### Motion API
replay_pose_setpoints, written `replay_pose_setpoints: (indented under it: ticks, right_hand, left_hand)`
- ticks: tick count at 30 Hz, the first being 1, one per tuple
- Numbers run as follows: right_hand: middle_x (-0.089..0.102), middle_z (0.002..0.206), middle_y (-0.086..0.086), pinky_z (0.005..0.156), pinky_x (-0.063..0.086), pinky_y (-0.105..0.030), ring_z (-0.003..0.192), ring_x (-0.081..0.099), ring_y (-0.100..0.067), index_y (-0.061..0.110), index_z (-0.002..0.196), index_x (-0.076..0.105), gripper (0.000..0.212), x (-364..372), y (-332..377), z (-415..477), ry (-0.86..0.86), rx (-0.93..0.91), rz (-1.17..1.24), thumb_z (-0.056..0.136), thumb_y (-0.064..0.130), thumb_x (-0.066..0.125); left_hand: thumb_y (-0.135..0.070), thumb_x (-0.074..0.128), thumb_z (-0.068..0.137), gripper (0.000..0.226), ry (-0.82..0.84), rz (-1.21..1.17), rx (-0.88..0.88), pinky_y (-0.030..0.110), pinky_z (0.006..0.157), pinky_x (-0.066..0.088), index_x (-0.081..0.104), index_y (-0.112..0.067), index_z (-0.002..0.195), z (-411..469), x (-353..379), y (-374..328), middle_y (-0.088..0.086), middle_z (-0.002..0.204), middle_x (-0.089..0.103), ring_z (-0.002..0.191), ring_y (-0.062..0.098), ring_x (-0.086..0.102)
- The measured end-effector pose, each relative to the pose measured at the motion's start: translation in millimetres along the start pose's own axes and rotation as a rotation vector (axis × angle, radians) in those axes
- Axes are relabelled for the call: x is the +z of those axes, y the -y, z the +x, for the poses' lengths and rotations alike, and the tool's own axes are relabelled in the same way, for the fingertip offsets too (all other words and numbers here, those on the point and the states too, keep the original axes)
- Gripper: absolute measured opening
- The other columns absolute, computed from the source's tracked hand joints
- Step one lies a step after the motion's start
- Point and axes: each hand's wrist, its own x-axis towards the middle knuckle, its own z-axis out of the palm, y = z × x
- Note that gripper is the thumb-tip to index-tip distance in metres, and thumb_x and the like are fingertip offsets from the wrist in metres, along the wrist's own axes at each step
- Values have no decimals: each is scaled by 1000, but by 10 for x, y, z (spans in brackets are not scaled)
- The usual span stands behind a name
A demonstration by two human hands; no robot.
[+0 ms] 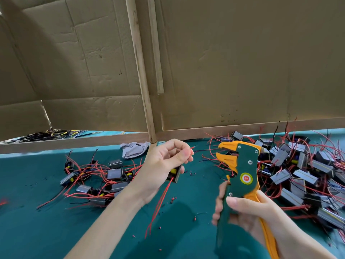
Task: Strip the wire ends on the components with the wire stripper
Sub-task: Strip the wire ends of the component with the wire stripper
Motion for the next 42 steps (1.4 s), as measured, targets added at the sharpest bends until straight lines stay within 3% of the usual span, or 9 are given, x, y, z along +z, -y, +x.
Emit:
replay_pose_setpoints:
  ticks: [3, 7, 12, 19, 26, 38, 42]
  right_hand:
    - [59, 75, -29, 67, 55, -49, 69, 63, -41, 2, 81, 69, 46, 1, 8, -16, 57, 29, -3, 47, 19, 94]
    - [60, 77, -28, 70, 54, -50, 71, 63, -41, 2, 84, 68, 45, 8, -7, -31, 134, 51, -27, 53, 21, 94]
    - [61, 78, -28, 71, 54, -48, 73, 63, -40, 3, 85, 69, 40, 15, 2, -37, 165, 80, -68, 58, 21, 92]
    - [61, 76, -30, 68, 55, -47, 71, 64, -40, 0, 82, 67, 30, 31, 26, -62, 146, 115, -101, 61, 13, 84]
    - [61, 76, -31, 67, 55, -47, 70, 63, -41, -5, 85, 63, 32, 37, 13, -69, 122, 132, -123, 61, 10, 79]
    - [61, 76, -30, 67, 55, -47, 70, 63, -41, -6, 86, 62, 33, 10, 17, -75, 133, 127, -128, 62, 11, 79]
    - [60, 74, -30, 67, 54, -47, 69, 62, -40, -3, 84, 63, 37, 26, 20, -79, 148, 117, -153, 63, 17, 87]
  left_hand:
    - [-29, 64, 77, 16, 7, 150, 101, 12, 62, 43, 68, -13, 80, -9, 2, -7, -11, 71, 64, 63, 4, 53]
    - [-19, 65, 85, 8, 41, 202, 123, 13, 64, 42, 69, -13, 82, -20, 36, 21, -9, 72, 62, 67, 4, 51]
    - [-27, 65, 82, 10, 108, 257, 134, 9, 61, 38, 67, -19, 78, -31, 58, 14, -17, 63, 58, 59, 0, 47]
    - [-37, 65, 76, 12, 119, 357, 113, 14, 62, 40, 67, -26, 74, -30, 5, -14, -11, 67, 60, 62, 5, 49]
    - [-16, 70, 85, 8, 110, 358, 109, 11, 64, 42, 65, -21, 80, -40, -8, -43, -13, 67, 63, 64, 0, 55]
    - [-12, 67, 88, 9, 151, 331, 50, 11, 65, 43, 68, -18, 81, -54, -16, -62, -11, 69, 64, 67, 1, 56]
    - [-13, 69, 86, 9, 161, 336, 40, 12, 69, 45, 70, -20, 80, -42, -44, -59, -9, 75, 68, 72, 3, 59]
